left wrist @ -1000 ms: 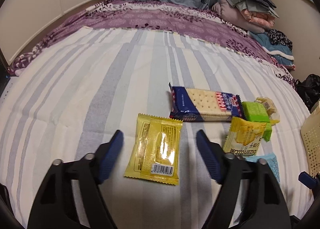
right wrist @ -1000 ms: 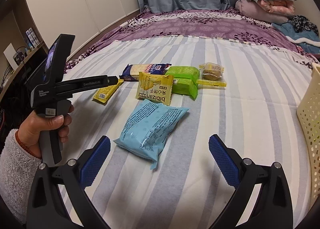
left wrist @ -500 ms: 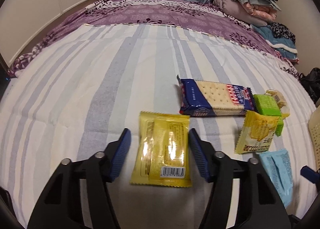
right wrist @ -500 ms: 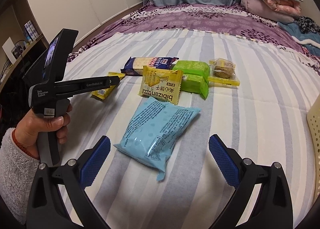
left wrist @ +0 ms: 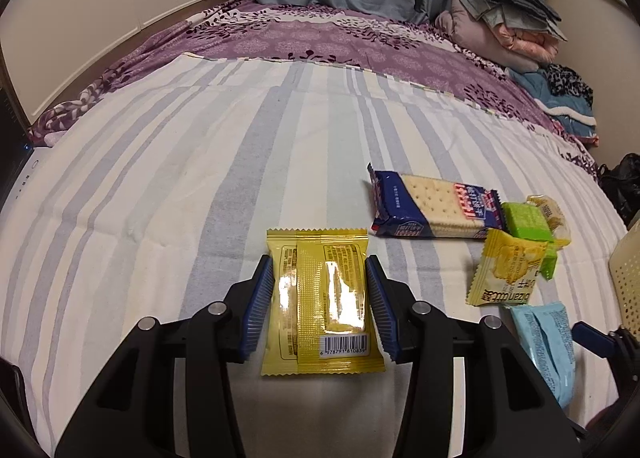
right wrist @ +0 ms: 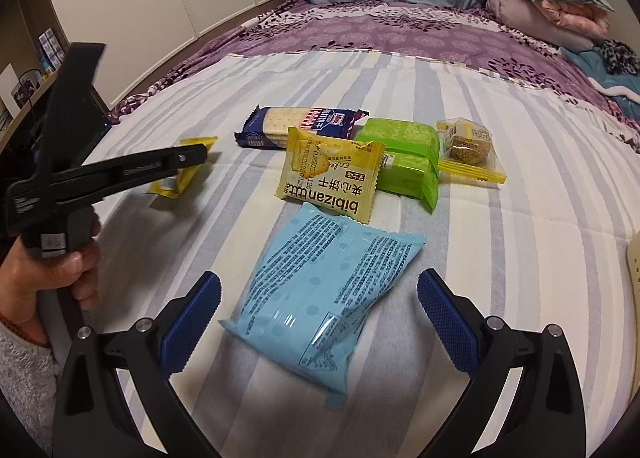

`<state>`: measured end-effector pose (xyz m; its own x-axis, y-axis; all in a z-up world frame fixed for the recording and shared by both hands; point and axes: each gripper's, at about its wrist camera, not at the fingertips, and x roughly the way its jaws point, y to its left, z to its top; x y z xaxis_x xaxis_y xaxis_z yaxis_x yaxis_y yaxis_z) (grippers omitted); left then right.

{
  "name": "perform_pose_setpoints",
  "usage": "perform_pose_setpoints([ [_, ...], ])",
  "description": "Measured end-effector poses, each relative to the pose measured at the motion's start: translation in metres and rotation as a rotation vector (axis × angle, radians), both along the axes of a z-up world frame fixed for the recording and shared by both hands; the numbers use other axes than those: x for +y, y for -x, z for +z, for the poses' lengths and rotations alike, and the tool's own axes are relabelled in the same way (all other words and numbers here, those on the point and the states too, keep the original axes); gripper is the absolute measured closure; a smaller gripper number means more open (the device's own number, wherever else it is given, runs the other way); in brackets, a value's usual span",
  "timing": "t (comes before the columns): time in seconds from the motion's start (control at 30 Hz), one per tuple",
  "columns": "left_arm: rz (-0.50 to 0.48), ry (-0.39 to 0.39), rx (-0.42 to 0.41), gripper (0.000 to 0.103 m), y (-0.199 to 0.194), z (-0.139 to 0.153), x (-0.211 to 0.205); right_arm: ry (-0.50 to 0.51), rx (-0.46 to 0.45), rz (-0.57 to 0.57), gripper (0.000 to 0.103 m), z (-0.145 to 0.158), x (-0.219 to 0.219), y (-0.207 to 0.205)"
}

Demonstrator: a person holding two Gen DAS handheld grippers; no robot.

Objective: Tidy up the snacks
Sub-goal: 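Lower the left tool onto the yellow sachet and close around it, then grasp the light-blue bag with the right tool while left tool holds the sachet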

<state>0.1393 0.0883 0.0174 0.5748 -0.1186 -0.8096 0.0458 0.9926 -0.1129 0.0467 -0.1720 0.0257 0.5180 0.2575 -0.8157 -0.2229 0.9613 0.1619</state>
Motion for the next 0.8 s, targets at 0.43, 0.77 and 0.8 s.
perform_pose_setpoints([
  [0.43,-0.026,0.037,-0.047,0.055,0.013,0.023,-0.009,0.057,0.021,0.012,0.025,-0.014,0.006,-0.013],
  [0.77,-0.041,0.050,-0.074,0.055,0.024,0.038,-0.014,0.035,-0.008,0.025,0.040,-0.003,-0.005,-0.002],
  [0.8,-0.042,0.050,-0.078,0.055,0.025,0.040,-0.014,0.032,-0.015,0.027,0.040,0.000,-0.006,0.001],
])
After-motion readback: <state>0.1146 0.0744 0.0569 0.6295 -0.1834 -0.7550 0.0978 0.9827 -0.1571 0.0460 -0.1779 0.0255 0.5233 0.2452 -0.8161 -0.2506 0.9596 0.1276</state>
